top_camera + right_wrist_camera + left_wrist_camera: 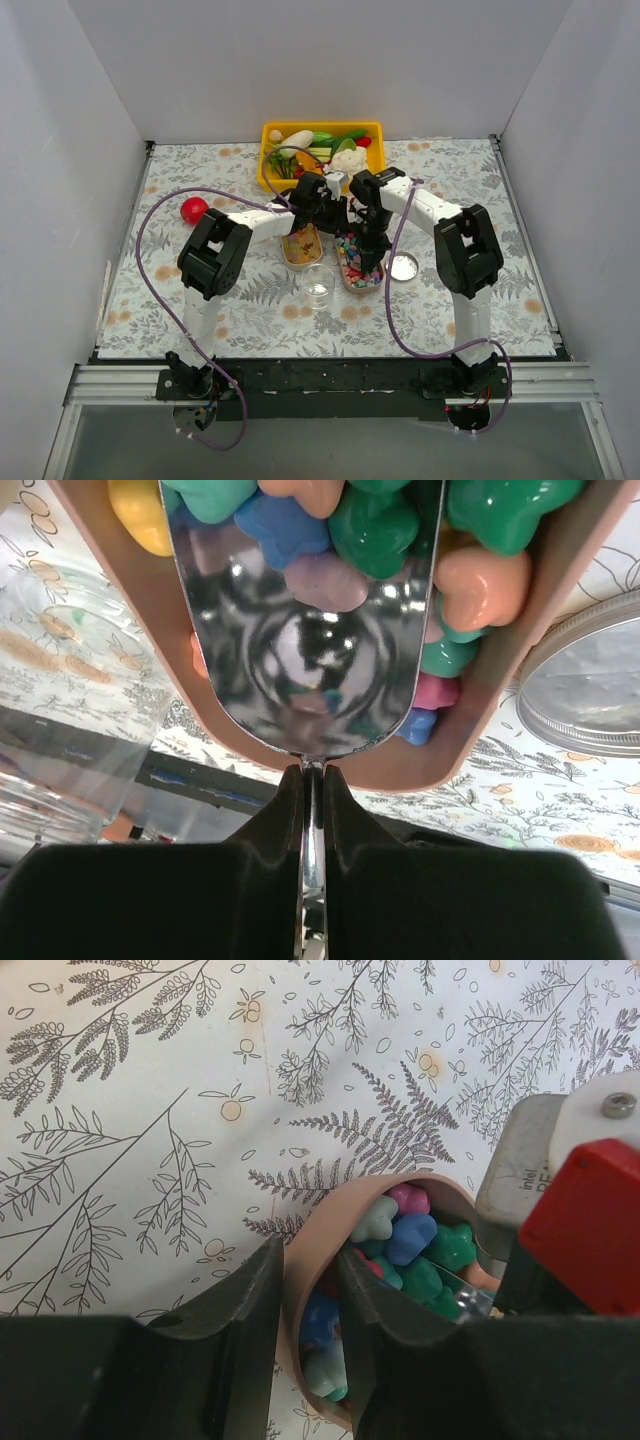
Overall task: Pack the candies
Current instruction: Scoop the fake candies from the storage box.
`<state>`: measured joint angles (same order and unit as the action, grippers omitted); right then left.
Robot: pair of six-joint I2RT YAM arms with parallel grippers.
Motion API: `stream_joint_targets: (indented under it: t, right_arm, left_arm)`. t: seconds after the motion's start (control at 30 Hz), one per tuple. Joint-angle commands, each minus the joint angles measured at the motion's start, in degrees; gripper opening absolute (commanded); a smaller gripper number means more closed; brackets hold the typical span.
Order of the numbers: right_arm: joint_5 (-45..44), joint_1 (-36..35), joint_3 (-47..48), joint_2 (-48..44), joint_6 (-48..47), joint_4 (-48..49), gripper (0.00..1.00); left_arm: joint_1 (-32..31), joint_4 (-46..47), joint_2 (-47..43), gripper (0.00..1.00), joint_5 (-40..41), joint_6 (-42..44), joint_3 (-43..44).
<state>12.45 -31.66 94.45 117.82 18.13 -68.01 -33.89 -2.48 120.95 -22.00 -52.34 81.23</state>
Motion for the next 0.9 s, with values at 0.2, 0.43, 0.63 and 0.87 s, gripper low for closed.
stream_joint_targets:
  t: [0.2,0.43,0.63,0.87]
  right_arm:
    - [-11.9,0.1,-11.1,-5.7,3.3,17.3,0.01]
    - [-15.0,-0.9,-20.3,-12.7,2.1,26.6,0.01]
    - [-15.9,-2.3,-24.3,-18.1,0.3,29.0,0.01]
    - [-19.4,-5.3,-26.5,-25.9,-0.7,29.5,0.01]
  left_arm:
    - [-0.3,-2.4,-3.7,0.27,-2.2,-1.8,2.4]
    - [-0.2,-3.5,-6.2,0.29,-1.9,-2.3,3.9]
    - [-0.2,-4.5,-8.5,0.31,-0.8,-2.3,3.8]
    - [0.0,-5.1,-12.0,0.39,2.4,-2.2,3.4]
